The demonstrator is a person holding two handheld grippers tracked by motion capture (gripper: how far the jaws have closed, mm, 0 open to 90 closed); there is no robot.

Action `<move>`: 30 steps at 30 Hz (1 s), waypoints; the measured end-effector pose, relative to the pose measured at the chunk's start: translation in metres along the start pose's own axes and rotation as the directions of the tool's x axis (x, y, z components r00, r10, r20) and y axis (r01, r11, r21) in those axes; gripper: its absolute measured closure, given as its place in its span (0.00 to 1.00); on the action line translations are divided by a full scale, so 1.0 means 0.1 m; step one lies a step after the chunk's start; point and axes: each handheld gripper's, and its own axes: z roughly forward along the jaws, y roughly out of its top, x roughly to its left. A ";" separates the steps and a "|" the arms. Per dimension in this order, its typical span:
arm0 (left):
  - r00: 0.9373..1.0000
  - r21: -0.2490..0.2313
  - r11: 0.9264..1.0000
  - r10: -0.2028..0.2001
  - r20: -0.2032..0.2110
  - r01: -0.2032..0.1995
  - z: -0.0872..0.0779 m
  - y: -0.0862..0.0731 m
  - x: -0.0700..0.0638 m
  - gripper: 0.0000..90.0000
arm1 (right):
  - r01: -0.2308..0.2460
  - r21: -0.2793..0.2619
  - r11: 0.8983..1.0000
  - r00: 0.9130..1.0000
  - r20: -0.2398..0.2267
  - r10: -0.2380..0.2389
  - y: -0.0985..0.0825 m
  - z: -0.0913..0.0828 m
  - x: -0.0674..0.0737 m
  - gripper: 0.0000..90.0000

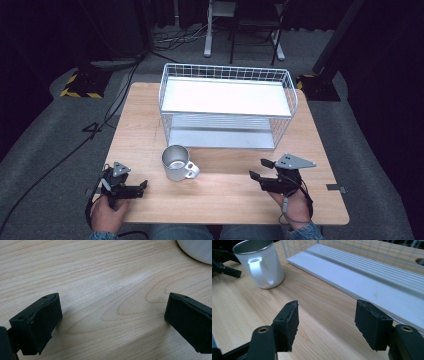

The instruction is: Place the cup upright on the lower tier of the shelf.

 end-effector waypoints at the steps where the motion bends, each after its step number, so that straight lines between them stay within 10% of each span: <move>1: 1.000 0.001 1.000 0.003 0.002 -0.003 0.00 0.00 0.00 0.02 | 0.005 0.001 1.000 1.000 -0.011 -0.005 0.03 0.03 0.03 0.40; 30: 1.000 0.002 1.000 0.003 0.000 -0.003 0.04 0.04 0.02 0.01 | 0.044 0.017 0.999 0.970 -0.239 -0.039 0.47 0.71 0.60 0.42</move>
